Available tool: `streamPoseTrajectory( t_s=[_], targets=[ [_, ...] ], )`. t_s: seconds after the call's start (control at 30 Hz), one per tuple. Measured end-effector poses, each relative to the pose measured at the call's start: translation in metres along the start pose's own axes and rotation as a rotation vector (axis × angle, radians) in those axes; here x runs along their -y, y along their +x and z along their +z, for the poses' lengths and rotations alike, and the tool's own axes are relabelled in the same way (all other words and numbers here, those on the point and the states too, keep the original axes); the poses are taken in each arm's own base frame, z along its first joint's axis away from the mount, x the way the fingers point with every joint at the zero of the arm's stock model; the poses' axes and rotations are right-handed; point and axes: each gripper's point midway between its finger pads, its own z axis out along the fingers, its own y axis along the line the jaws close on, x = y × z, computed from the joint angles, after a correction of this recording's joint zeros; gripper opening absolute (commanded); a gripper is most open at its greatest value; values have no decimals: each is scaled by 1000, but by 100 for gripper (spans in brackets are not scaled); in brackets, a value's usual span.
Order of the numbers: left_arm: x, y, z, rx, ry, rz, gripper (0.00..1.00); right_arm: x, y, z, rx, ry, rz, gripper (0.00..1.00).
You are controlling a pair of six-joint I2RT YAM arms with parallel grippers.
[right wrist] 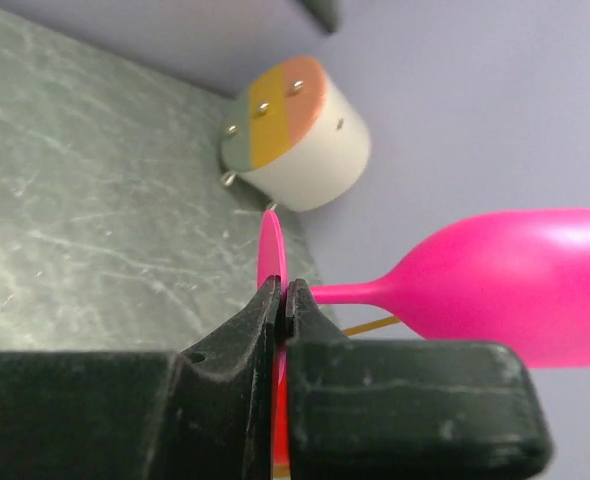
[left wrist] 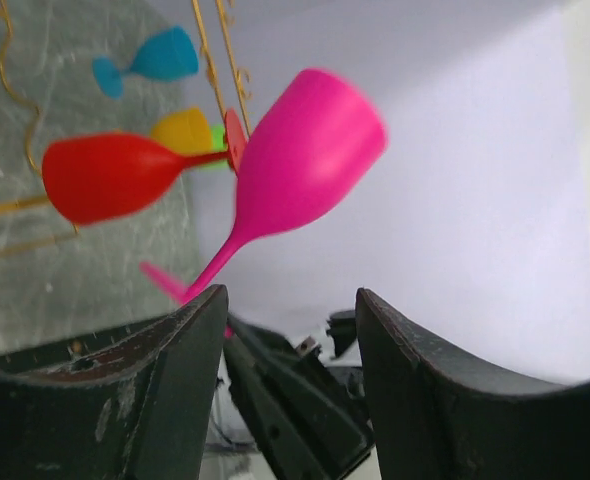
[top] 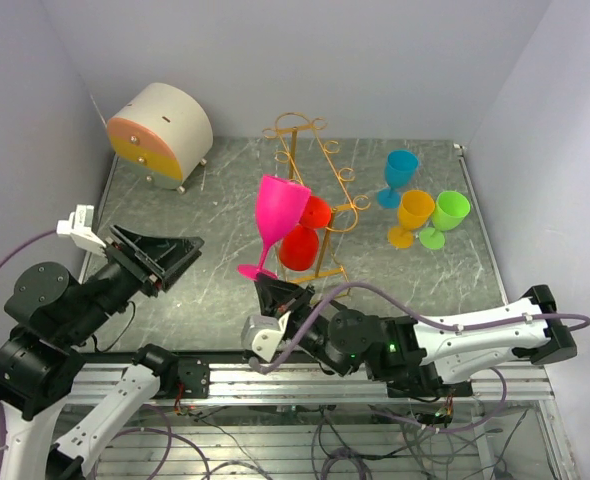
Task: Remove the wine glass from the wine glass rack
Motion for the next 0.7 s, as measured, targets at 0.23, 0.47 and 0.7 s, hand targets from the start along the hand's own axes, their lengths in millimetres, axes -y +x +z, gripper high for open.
streamPoseTrajectory(
  t_s=[0.23,0.47,0.7],
  targets=[
    [-21,29,-18,-107,-39,-182,64,27,3,-12,66,169,-97,0],
    [-26,39,-18,-157,-63,-245,64,25,-12,-10,165,181,-182,0],
    [-32,43,-9,-186,-88,-264,64,23,-30,-6,241,172,-213,0]
  ],
)
